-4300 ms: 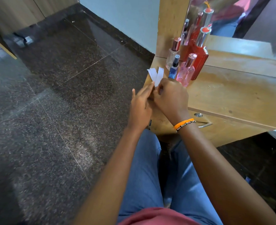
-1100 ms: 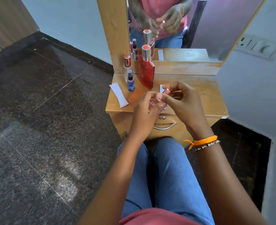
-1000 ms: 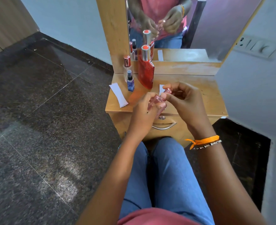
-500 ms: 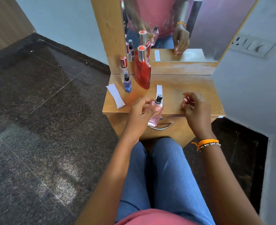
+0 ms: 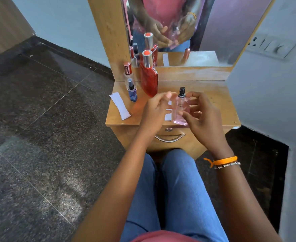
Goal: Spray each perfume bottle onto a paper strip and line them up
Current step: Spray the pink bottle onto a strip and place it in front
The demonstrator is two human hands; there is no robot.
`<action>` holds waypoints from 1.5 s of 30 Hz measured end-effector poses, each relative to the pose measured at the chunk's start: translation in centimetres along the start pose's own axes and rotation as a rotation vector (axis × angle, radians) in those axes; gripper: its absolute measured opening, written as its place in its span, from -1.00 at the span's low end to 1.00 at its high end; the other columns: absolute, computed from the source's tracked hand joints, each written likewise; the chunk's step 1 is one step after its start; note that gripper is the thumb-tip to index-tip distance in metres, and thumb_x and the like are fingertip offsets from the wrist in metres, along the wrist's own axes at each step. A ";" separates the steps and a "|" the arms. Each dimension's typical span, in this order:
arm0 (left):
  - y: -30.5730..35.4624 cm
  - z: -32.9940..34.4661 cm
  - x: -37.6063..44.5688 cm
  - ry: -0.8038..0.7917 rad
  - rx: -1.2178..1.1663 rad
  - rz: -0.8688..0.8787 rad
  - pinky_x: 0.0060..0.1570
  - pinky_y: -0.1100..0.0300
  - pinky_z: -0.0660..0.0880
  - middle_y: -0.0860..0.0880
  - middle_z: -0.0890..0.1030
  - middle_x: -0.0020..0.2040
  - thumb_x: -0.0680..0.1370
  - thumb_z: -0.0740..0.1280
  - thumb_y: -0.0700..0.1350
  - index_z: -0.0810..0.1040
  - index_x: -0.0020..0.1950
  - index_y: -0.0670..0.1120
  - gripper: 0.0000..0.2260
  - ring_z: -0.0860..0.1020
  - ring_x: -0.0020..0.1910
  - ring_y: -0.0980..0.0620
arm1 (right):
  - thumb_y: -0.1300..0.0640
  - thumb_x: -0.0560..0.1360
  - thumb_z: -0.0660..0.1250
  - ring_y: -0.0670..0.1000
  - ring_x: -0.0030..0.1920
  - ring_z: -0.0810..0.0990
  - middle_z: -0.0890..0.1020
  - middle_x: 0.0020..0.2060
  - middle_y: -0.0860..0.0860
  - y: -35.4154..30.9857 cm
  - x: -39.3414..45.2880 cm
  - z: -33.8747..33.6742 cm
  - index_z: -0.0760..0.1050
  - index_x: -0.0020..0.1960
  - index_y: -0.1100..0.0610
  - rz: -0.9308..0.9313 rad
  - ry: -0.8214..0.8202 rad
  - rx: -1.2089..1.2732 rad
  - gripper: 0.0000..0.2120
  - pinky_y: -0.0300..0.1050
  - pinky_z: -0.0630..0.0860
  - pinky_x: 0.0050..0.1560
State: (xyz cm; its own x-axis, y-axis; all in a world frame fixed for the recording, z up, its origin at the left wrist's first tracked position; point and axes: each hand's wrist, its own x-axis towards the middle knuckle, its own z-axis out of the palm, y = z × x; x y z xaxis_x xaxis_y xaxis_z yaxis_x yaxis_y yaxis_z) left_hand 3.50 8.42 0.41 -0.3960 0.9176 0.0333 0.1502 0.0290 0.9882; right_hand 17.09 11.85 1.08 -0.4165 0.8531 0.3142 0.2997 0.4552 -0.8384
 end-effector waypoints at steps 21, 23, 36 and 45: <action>-2.7 1.4 1.3 0.017 0.990 0.076 0.14 0.05 0.25 -0.01 0.36 0.38 0.58 0.18 -0.20 0.25 0.45 -0.02 -0.57 0.29 0.28 -0.11 | 0.36 0.42 0.38 -0.18 -0.27 0.51 0.53 -0.18 -0.16 0.4 0.4 -0.9 0.40 0.12 0.01 0.064 0.007 0.198 -0.61 -0.27 0.54 -0.22; -2.7 1.5 1.5 0.018 0.942 0.085 0.16 0.03 0.27 -0.04 0.40 0.32 0.57 0.17 -0.22 0.29 0.43 -0.02 -0.58 0.30 0.25 -0.13 | 0.35 0.42 0.38 -0.19 -0.27 0.52 0.54 -0.18 -0.15 0.3 0.4 -0.9 0.41 0.13 0.02 0.068 0.005 0.206 -0.62 -0.28 0.53 -0.22; -1.3 -0.1 0.0 0.200 0.073 -0.181 -0.23 0.49 0.45 0.09 0.58 -0.19 0.40 0.45 -0.30 0.39 0.26 -0.06 -0.51 0.54 -0.21 0.25 | 0.18 0.51 0.18 0.05 -0.11 0.63 0.56 -0.03 -0.01 -0.4 -0.3 -0.7 0.39 0.20 0.07 0.250 -0.183 0.850 -0.74 0.01 0.61 -0.07; -0.4 -1.8 -1.2 0.297 -0.107 -0.276 0.11 0.06 0.52 0.00 0.58 -0.21 0.33 0.50 -0.31 0.36 -0.11 -0.07 -0.65 0.57 -0.12 0.03 | 0.26 0.42 0.27 0.02 -0.37 0.51 0.59 -0.19 -0.04 -1.5 -0.9 0.5 0.48 0.05 0.11 0.300 -0.097 0.936 -0.78 -0.20 0.53 -0.41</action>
State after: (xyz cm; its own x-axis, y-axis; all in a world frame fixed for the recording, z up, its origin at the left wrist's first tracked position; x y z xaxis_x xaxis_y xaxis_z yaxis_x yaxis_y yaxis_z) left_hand 2.30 6.60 0.22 -0.6543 0.7268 -0.2090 -0.0867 0.2024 0.9755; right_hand 16.61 10.23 1.84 -0.5151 0.8567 0.0278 -0.3782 -0.1981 -0.9043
